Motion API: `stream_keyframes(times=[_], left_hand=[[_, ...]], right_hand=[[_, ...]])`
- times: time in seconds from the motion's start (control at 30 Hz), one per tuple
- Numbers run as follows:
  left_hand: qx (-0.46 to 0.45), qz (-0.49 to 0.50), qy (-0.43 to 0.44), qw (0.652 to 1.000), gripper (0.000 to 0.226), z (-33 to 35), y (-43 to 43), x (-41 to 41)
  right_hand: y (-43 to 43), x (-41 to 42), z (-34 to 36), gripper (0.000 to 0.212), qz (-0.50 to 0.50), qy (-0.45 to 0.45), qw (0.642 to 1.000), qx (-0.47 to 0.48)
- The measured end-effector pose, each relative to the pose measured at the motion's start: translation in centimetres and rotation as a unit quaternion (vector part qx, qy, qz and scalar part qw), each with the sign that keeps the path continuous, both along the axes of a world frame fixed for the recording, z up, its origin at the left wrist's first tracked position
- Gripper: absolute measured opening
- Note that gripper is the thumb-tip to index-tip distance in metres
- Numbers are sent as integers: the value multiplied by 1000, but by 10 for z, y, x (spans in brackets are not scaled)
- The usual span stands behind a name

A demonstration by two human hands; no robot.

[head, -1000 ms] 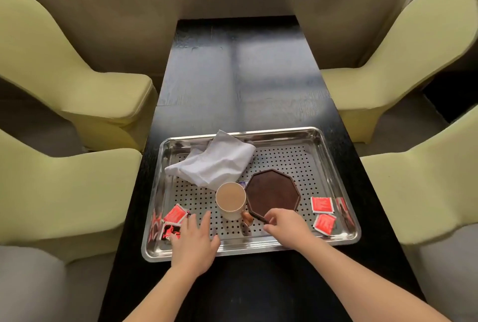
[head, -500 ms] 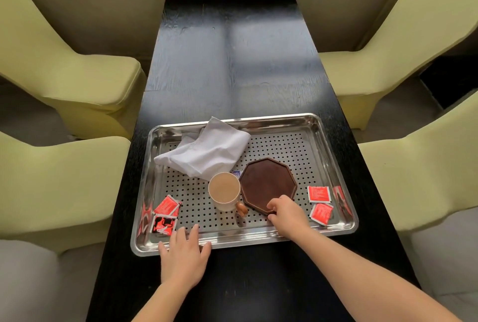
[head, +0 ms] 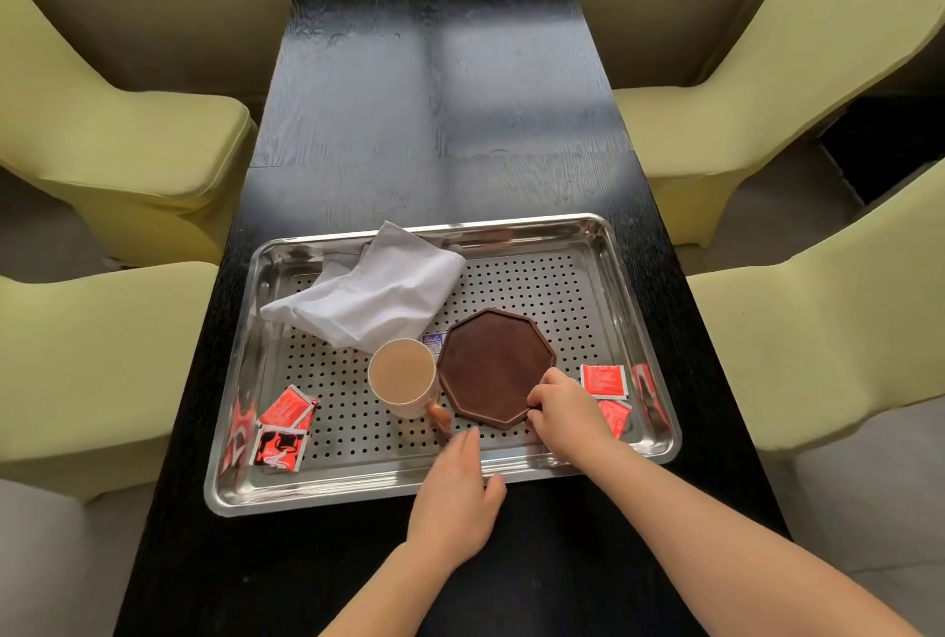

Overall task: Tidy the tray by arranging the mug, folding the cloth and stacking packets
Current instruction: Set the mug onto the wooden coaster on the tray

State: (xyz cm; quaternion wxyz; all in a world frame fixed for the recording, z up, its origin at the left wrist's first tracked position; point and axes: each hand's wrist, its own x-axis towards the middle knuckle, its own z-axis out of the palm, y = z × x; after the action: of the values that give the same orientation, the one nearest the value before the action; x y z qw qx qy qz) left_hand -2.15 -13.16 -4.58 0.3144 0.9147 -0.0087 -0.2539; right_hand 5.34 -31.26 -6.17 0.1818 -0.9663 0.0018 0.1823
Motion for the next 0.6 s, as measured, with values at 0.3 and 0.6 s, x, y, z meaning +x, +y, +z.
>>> stream_keyframes(times=[0.3, 0.6], left_hand=[[-79, 161, 81, 981, 73, 1, -40, 38], [-124, 217, 99, 963, 75, 5, -62, 66]], right_hand=[[-17, 11, 0, 21, 8, 0, 1000, -8], [-33, 35, 5, 24, -34, -4, 999, -30]])
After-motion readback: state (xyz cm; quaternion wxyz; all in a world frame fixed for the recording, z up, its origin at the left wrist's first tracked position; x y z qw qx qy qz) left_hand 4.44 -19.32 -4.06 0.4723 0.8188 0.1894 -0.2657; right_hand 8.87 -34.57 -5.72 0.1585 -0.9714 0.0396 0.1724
